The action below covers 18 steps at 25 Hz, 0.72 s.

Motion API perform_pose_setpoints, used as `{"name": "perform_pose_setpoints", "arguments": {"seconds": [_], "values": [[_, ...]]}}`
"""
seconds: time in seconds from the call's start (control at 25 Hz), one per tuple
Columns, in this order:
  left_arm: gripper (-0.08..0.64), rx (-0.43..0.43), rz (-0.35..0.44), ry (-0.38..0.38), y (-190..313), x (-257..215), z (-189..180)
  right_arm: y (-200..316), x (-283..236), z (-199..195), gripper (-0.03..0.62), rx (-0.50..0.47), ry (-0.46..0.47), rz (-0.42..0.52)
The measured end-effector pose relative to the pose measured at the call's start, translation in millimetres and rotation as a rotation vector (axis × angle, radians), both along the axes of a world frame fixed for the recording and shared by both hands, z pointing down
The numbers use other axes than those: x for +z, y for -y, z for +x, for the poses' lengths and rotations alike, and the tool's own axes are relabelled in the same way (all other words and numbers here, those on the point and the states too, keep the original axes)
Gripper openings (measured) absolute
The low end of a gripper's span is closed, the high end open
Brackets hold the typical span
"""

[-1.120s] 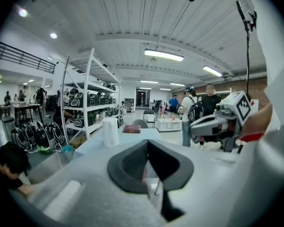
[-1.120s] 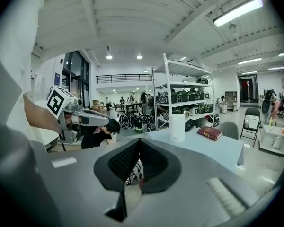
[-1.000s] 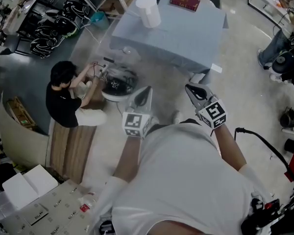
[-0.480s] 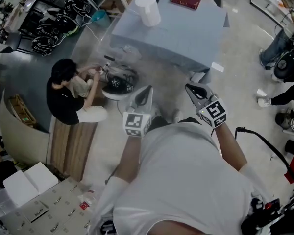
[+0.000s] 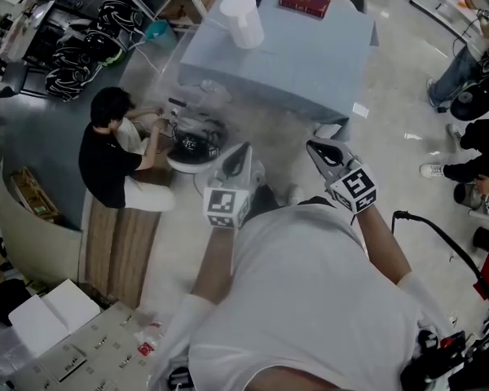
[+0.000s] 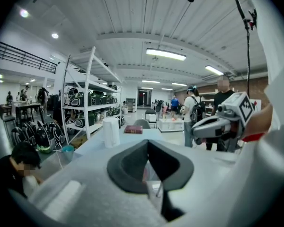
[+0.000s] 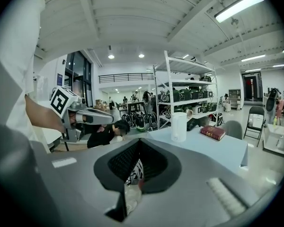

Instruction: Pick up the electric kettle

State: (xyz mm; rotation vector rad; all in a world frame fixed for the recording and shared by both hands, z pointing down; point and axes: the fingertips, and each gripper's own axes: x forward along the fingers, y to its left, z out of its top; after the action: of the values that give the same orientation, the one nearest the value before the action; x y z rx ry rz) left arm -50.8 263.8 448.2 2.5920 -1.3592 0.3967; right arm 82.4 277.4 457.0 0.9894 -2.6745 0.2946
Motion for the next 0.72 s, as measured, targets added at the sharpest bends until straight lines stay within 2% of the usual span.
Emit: {"name": "perform_pose_setpoints", "arguments": {"seconds": [0.72], "values": [[0.003,0.084,-0.008,-0.015,103.6,19.3,-31.2,94.8,16.4,-34.2,0.003,0.07,0.003,-0.033]]}}
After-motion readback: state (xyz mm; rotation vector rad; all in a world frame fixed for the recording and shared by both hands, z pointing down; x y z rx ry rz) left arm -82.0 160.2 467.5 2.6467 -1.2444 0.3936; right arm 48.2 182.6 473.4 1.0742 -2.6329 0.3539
